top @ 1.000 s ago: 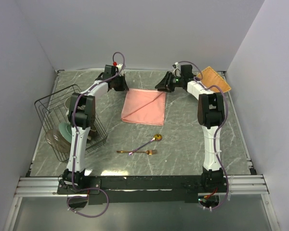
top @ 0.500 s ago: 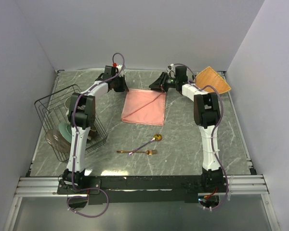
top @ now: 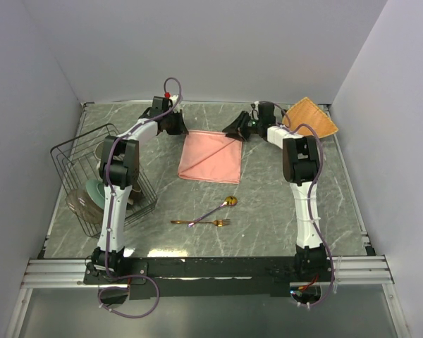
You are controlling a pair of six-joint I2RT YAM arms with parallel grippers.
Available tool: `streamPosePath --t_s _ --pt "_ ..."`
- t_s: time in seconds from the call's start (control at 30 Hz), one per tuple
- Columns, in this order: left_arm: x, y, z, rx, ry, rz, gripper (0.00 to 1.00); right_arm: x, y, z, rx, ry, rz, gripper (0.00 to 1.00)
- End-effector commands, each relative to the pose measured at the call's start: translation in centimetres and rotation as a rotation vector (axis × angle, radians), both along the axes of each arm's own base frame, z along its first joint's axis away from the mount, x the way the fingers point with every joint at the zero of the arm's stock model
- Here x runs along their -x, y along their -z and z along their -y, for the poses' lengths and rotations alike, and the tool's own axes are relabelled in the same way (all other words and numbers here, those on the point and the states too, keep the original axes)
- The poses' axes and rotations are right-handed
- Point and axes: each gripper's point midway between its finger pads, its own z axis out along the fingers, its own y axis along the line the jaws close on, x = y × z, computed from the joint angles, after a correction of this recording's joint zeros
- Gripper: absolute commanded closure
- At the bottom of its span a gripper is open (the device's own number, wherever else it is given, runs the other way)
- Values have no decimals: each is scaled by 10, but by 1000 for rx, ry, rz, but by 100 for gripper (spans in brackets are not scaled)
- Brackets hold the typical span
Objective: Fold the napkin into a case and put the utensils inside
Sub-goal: Smooth out the upper triangle-folded napkin at the center of the board.
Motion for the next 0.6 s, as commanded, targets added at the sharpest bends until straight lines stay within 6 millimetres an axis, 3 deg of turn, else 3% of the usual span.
streamPosePath --t_s 0.0,0.07,0.1,0.17,0.2,0.27,0.4,0.57 --pt "-2 -12 -6 17 -17 7 99 -8 -38 -2 -29 -21 96 55" --pt "-2 -12 -5 23 -16 6 99 2 -73 -21 -66 -88 168 53" --pt "-3 -12 -4 26 -17 5 99 9 -76 -27 -74 -104 168 53" --pt "-3 -12 -4 30 -18 4 99 23 -102 -46 -110 -145 212 51" --pt "-2 -9 -4 28 -20 0 99 33 -98 -51 -119 -162 192 50" --pt "-1 -7 -5 26 -19 -5 99 49 -109 -68 -137 -196 202 50" --pt "2 -4 -4 27 -17 -17 99 72 -91 -84 -137 -237 151 50" --pt "1 -6 -4 32 -18 -14 99 69 -56 -88 -113 -213 86 53"
